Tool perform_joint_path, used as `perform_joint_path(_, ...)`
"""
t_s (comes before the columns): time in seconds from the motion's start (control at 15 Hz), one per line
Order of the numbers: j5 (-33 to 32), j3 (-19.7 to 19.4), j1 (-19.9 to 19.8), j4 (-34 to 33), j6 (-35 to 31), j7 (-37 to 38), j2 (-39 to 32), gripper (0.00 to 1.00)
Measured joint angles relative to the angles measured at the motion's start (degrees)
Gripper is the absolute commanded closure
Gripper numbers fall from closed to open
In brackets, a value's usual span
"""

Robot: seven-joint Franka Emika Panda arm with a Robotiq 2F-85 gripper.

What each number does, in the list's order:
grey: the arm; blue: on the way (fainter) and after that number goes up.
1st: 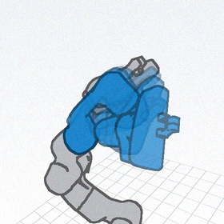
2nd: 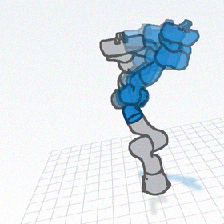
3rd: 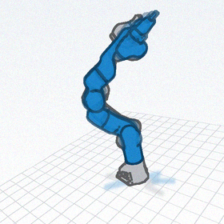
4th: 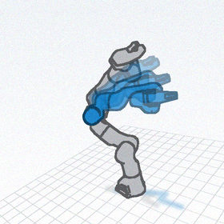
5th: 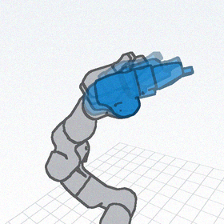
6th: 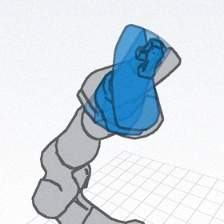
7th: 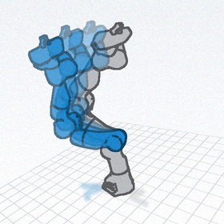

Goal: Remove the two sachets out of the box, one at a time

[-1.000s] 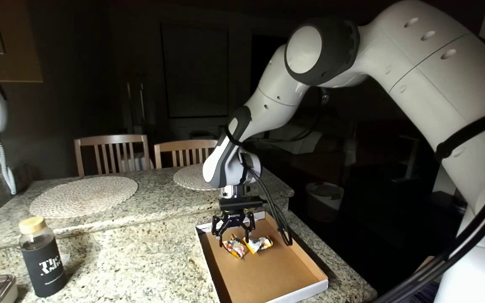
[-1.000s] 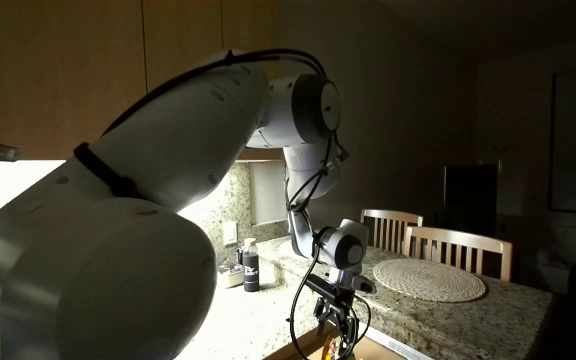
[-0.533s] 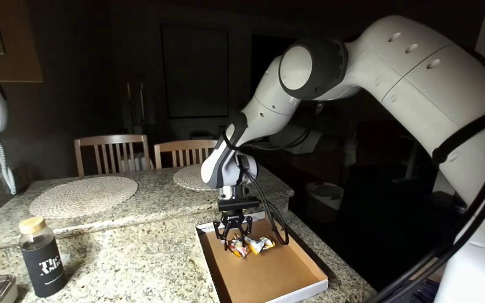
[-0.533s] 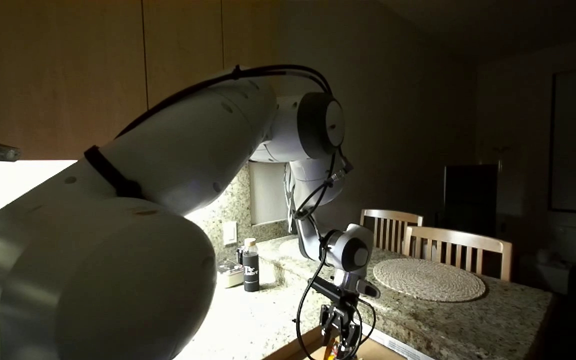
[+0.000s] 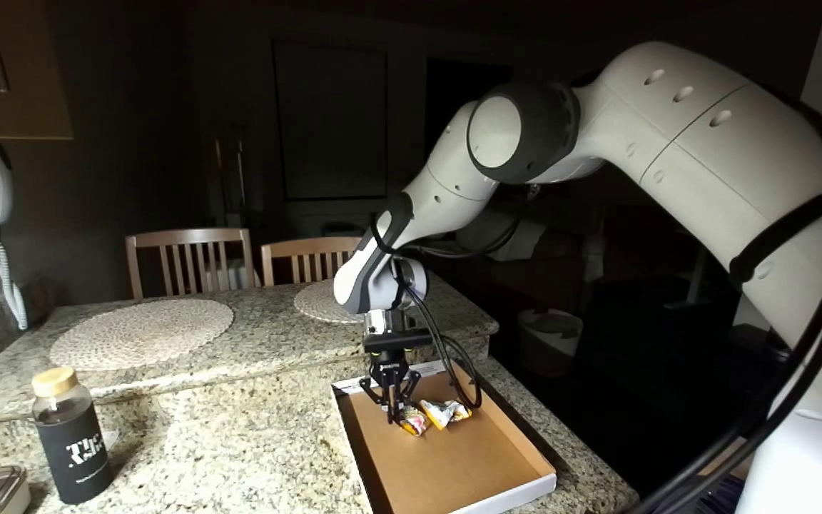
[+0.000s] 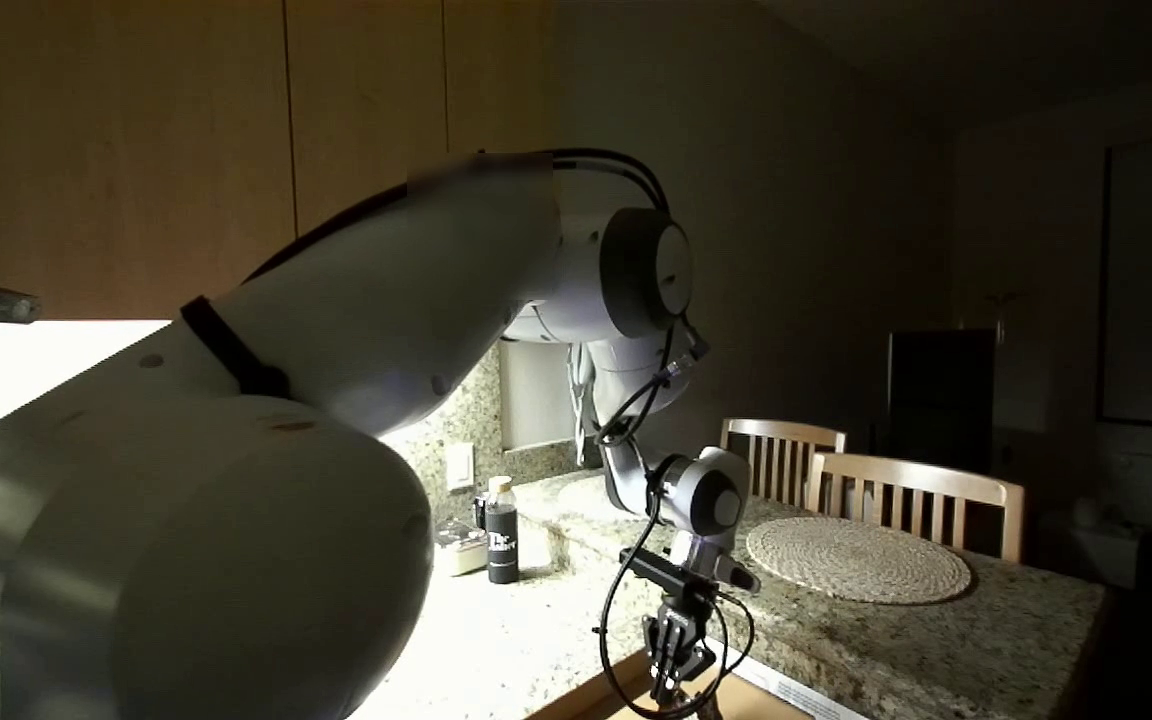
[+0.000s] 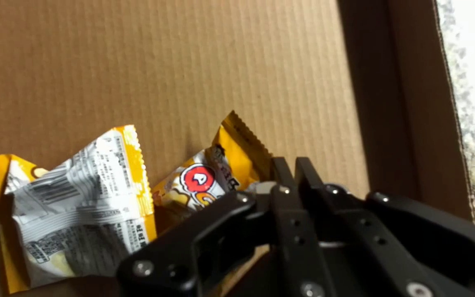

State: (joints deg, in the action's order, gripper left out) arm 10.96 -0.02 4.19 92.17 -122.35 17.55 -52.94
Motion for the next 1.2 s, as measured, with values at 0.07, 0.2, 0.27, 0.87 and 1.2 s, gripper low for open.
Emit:
perform_joint_path(0.07, 0.0, 0.09, -0.04, -0.6, 0.44, 0.0, -0.33, 0.71)
perform_joint_path(0.2, 0.05, 0.43, -0.13, -1.05, 0.5, 0.0, -0.52, 0.64)
perform_joint_path(0.27, 0.06, 0.61, -0.14, -1.15, 0.5, 0.0, -0.52, 0.58)
perform_joint_path(0.87, 0.45, 0.43, -0.21, -3.25, 0.59, 0.32, -1.52, 0.02)
perform_joint_path(1.2, 0.45, -0.64, -0.2, -7.51, 1.31, 2.77, -4.74, 0.0)
